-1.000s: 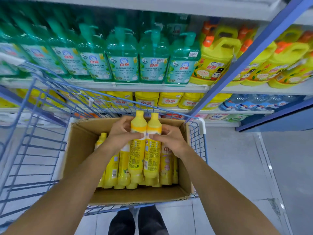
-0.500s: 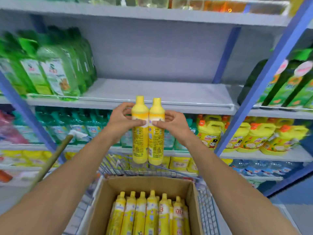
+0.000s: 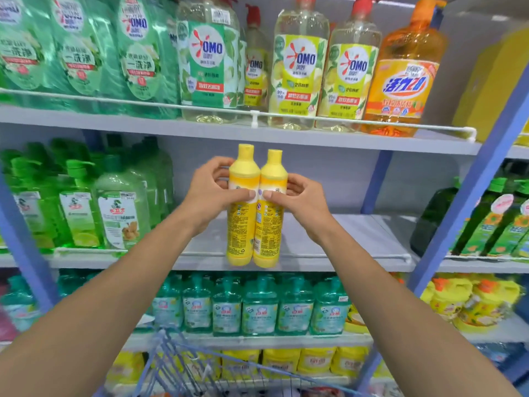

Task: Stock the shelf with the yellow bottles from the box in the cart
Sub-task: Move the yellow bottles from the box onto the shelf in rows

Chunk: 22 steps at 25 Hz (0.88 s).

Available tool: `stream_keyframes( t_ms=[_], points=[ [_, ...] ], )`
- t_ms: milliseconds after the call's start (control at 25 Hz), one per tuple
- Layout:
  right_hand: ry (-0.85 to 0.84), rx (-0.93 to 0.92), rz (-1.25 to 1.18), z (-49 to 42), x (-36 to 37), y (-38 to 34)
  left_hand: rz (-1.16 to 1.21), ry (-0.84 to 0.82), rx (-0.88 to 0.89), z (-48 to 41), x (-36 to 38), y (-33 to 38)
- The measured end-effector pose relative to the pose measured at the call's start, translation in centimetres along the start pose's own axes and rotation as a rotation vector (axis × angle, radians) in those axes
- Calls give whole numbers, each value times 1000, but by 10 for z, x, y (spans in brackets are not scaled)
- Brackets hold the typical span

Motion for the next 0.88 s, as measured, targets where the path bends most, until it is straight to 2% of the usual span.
stream_keyframes(
  t_ms=[360, 560, 880],
  points=[
    [83, 56, 22, -46, 10, 53, -53, 50, -4, -34, -16, -51],
    [81, 48, -10, -75, 9, 78, -56, 132, 2, -52, -18, -75],
    [37, 64, -39, -88, 12, 119, -30, 133, -32, -64, -20, -127]
  ],
)
Point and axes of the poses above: each hand's wrist, its own z-axis away from the middle knuckle, its own x-axis out of the palm, y = z × x, the point moved 5 cm from there along -z, towards the middle knuckle, and after that the axes turned 15 degrees about -y, right-handed, at the moved point
